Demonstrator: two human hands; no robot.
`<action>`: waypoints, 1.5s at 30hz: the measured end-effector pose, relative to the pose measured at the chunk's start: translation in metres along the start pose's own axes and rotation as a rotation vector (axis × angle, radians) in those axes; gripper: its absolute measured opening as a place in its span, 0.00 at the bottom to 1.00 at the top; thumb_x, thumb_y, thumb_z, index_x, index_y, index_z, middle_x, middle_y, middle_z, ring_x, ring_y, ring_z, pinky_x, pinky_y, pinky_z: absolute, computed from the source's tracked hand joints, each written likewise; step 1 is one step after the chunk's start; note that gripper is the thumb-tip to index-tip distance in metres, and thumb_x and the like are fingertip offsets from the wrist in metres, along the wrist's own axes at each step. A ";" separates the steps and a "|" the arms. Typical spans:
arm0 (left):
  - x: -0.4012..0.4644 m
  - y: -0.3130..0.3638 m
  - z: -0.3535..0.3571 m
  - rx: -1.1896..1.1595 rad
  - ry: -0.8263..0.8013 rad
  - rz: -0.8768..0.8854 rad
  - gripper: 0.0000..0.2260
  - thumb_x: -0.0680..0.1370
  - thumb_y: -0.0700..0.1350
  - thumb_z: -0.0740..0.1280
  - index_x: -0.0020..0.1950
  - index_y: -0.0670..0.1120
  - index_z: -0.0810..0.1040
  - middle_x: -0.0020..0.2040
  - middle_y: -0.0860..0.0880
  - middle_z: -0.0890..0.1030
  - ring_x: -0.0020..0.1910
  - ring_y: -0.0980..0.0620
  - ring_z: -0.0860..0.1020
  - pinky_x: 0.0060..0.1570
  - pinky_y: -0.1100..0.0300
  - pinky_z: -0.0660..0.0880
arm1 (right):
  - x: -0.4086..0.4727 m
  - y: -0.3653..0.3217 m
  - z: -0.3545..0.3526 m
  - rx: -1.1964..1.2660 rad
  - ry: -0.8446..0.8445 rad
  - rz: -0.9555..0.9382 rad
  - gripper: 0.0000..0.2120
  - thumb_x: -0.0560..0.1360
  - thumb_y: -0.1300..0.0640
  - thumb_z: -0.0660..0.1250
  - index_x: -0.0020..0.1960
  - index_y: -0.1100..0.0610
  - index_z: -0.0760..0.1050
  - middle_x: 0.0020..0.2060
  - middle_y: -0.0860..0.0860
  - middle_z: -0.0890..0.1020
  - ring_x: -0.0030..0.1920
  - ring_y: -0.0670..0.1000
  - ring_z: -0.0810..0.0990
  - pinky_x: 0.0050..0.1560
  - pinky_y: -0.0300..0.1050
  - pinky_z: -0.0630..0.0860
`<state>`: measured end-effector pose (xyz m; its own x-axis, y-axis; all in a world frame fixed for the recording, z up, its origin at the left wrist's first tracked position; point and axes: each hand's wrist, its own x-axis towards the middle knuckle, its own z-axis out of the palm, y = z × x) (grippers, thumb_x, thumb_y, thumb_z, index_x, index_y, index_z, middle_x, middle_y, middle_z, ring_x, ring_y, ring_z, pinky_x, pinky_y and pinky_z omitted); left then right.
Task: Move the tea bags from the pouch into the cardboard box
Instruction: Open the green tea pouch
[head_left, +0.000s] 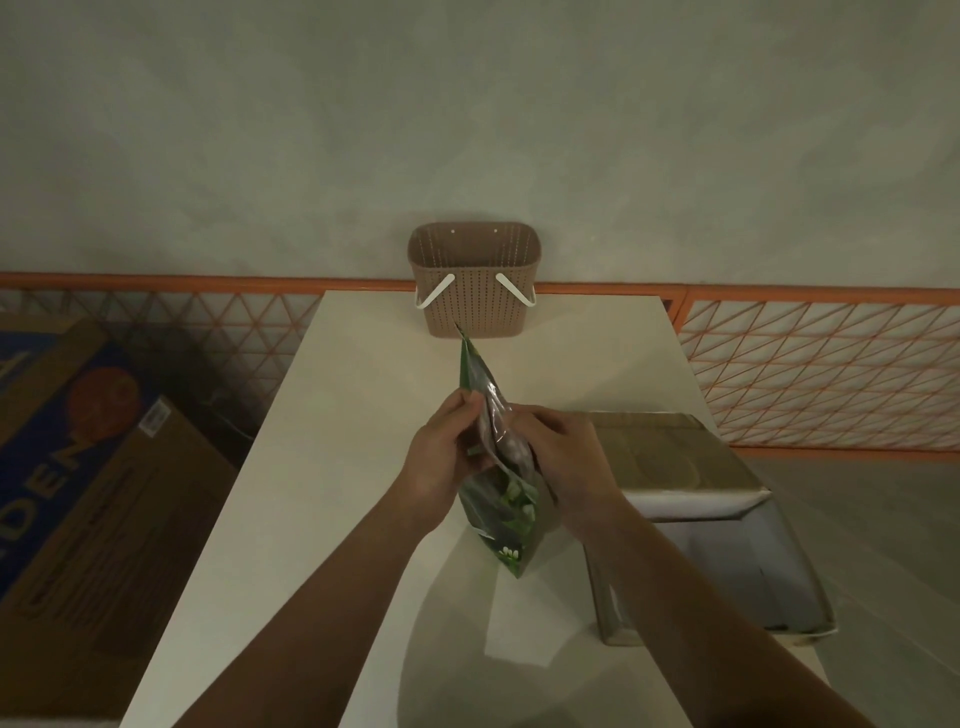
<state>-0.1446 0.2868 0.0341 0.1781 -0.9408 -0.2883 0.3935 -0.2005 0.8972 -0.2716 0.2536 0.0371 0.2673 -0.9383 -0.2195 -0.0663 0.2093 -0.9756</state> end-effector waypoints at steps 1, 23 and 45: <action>0.000 -0.001 0.000 -0.015 0.003 -0.007 0.08 0.84 0.45 0.59 0.50 0.44 0.76 0.41 0.48 0.83 0.40 0.52 0.80 0.40 0.61 0.78 | -0.001 0.001 0.000 0.010 -0.003 0.013 0.08 0.75 0.55 0.69 0.50 0.55 0.85 0.41 0.51 0.87 0.41 0.49 0.85 0.40 0.39 0.77; 0.020 0.017 0.011 0.424 0.084 0.091 0.14 0.86 0.51 0.55 0.49 0.45 0.74 0.53 0.38 0.81 0.54 0.42 0.80 0.63 0.44 0.75 | 0.011 -0.010 0.001 -0.146 0.095 -0.090 0.09 0.76 0.54 0.69 0.52 0.53 0.85 0.42 0.47 0.87 0.43 0.45 0.84 0.43 0.37 0.79; 0.041 0.032 0.013 0.590 0.125 0.119 0.15 0.86 0.52 0.56 0.48 0.44 0.73 0.47 0.39 0.78 0.50 0.43 0.78 0.63 0.41 0.73 | 0.030 -0.011 0.004 -0.230 0.080 -0.167 0.10 0.75 0.50 0.70 0.54 0.52 0.82 0.44 0.46 0.85 0.45 0.47 0.84 0.51 0.47 0.81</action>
<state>-0.1359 0.2382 0.0554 0.3087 -0.9341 -0.1795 -0.1945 -0.2467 0.9494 -0.2589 0.2243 0.0415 0.2171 -0.9751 -0.0461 -0.2467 -0.0091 -0.9691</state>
